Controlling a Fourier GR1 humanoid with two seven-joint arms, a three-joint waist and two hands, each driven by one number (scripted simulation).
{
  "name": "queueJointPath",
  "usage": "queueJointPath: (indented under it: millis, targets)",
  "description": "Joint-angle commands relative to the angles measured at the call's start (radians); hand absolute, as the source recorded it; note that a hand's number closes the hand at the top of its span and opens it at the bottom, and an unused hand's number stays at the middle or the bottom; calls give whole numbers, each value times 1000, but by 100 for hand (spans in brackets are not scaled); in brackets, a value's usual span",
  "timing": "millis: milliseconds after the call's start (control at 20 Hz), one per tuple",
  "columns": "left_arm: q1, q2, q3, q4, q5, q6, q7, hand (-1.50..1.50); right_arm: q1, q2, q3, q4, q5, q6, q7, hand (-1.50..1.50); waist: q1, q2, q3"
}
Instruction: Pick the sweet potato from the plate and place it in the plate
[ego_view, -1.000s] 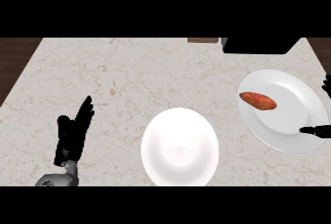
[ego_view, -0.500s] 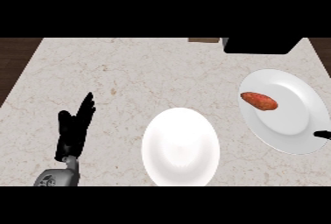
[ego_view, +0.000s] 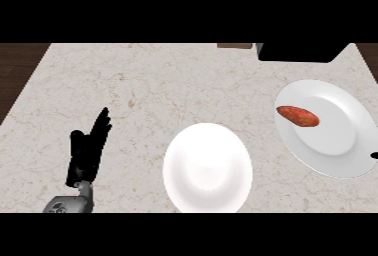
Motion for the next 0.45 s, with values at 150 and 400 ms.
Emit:
queueJointPath:
  millis: [150, 400]
  targets:
    - [9, -5, -1, -25, 3, 2, 21, 0, 1, -22, -14, 1, -10, -19, 13, -150, 4, 0, 1]
    - [1, -11, -11, -10, -2, -3, 8, 0, 57, -22, -24, 12, -14, -55, -21, -150, 5, 4, 3]
